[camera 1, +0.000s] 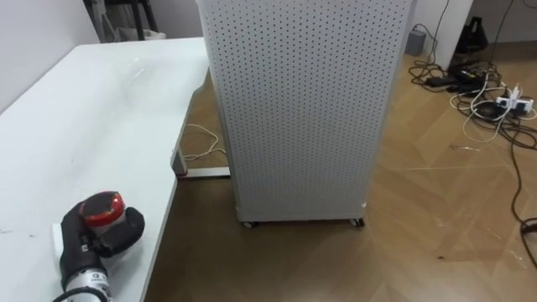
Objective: Pick garbage
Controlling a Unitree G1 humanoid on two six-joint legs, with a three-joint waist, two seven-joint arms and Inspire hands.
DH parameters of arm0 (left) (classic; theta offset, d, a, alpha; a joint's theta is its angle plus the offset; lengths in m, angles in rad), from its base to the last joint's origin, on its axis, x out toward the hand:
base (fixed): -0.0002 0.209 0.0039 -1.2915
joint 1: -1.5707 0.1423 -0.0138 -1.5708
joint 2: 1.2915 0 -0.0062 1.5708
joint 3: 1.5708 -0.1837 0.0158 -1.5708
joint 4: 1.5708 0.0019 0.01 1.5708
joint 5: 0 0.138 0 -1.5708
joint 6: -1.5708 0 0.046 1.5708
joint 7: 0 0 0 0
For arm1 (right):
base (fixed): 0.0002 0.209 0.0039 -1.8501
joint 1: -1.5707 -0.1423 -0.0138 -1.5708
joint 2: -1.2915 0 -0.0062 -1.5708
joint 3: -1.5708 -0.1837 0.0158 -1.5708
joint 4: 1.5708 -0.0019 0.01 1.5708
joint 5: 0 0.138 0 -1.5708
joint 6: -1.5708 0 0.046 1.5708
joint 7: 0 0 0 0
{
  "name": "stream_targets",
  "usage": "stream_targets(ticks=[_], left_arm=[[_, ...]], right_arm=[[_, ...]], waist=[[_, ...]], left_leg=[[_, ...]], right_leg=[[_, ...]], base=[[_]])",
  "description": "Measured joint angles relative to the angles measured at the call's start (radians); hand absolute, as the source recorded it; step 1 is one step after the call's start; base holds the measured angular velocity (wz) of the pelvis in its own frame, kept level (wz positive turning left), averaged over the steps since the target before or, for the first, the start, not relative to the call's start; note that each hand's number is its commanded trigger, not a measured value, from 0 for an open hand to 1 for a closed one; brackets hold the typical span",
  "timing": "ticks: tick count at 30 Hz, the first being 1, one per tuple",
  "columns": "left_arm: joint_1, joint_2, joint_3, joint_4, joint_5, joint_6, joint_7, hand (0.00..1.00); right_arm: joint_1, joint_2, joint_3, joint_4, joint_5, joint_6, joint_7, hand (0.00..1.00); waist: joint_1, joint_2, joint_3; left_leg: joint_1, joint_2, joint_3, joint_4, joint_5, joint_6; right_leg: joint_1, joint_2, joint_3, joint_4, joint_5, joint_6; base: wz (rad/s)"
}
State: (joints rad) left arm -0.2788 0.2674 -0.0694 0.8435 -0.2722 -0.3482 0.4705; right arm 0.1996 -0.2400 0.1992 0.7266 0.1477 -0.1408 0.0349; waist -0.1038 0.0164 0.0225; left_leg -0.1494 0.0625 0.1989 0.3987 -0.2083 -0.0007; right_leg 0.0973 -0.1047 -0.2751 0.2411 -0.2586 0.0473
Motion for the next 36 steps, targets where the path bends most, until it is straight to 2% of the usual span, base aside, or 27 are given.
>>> stream_targets(ticks=[3, 10, 13, 16, 20, 24, 32, 36], left_arm=[[-0.001, 0.000, -0.030, 0.000, 0.000, 0.000, -0.003, 1.00], [0.000, -0.014, -0.035, -0.014, 0.001, 0.000, -0.012, 1.00], [0.010, -0.014, -0.071, -0.049, -0.001, 0.000, -0.013, 1.00], [0.015, -0.023, -0.127, -0.114, 0.001, 0.001, -0.047, 1.00], [0.018, -0.053, -0.212, -0.193, 0.063, 0.001, -0.114, 1.00], [0.037, -0.057, -0.289, -0.282, 0.085, 0.001, -0.182, 1.00], [0.059, -0.097, -0.305, -0.294, 0.147, 0.001, -0.246, 1.00], [0.062, -0.097, -0.345, -0.295, 0.148, 0.001, -0.271, 1.00]], right_arm=[[-0.001, 0.000, 0.000, 0.000, 0.000, 0.000, -0.012, 1.00], [-0.010, 0.000, 0.000, 0.007, 0.007, 0.000, -0.037, 1.00], [-0.026, 0.000, 0.000, 0.009, 0.025, 0.004, -0.033, 1.00], [-0.072, 0.000, 0.006, 0.018, 0.074, 0.013, -0.038, 1.00], [-0.155, 0.000, 0.006, 0.019, 0.084, 0.012, -0.050, 1.00], [-0.204, 0.000, 0.006, 0.019, 0.130, 0.009, -0.068, 1.00], [-0.245, -0.005, 0.005, 0.014, 0.138, 0.009, -0.080, 1.00], [-0.262, -0.005, 0.005, 0.004, 0.116, 0.009, -0.088, 1.00]], waist=[[0.000, 0.000, 0.0000], [0.001, -0.002, 0.0014], [0.004, -0.008, 0.0040], [0.007, -0.024, 0.0116], [0.011, -0.040, 0.0062], [0.006, -0.042, 0.0045], [0.005, -0.048, -0.0019], [0.003, -0.050, -0.0027]], left_leg=[[0.001, 0.000, 0.000, -0.002, 0.000, 0.000], [0.004, 0.000, 0.002, -0.005, 0.000, 0.000], [0.004, -0.001, 0.007, -0.010, 0.002, 0.002], [0.001, -0.001, 0.008, -0.010, 0.004, 0.003], [-0.016, -0.001, 0.008, -0.007, 0.005, 0.004], [-0.018, -0.001, 0.010, -0.008, 0.005, 0.004], [0.005, -0.002, 0.026, -0.028, 0.006, 0.003], [0.016, -0.003, 0.039, -0.042, 0.007, 0.003]], right_leg=[[-0.005, 0.000, 0.001, -0.001, 0.000, 0.000], [-0.007, -0.001, 0.003, 0.001, 0.000, 0.000], [-0.012, -0.002, 0.014, 0.001, 0.000, 0.000], [-0.017, -0.003, 0.013, 0.003, 0.000, 0.001], [-0.045, -0.005, 0.024, 0.018, 0.001, 0.002], [-0.046, -0.006, 0.026, 0.017, 0.002, 0.004], [-0.047, -0.009, 0.046, 0.016, 0.002, 0.004], [-0.046, -0.012, 0.053, 0.017, 0.002, 0.005]], base=[[0.00], [0.00], [-0.05], [0.00], [-0.05], [-0.03], [-0.07], [-0.07]])
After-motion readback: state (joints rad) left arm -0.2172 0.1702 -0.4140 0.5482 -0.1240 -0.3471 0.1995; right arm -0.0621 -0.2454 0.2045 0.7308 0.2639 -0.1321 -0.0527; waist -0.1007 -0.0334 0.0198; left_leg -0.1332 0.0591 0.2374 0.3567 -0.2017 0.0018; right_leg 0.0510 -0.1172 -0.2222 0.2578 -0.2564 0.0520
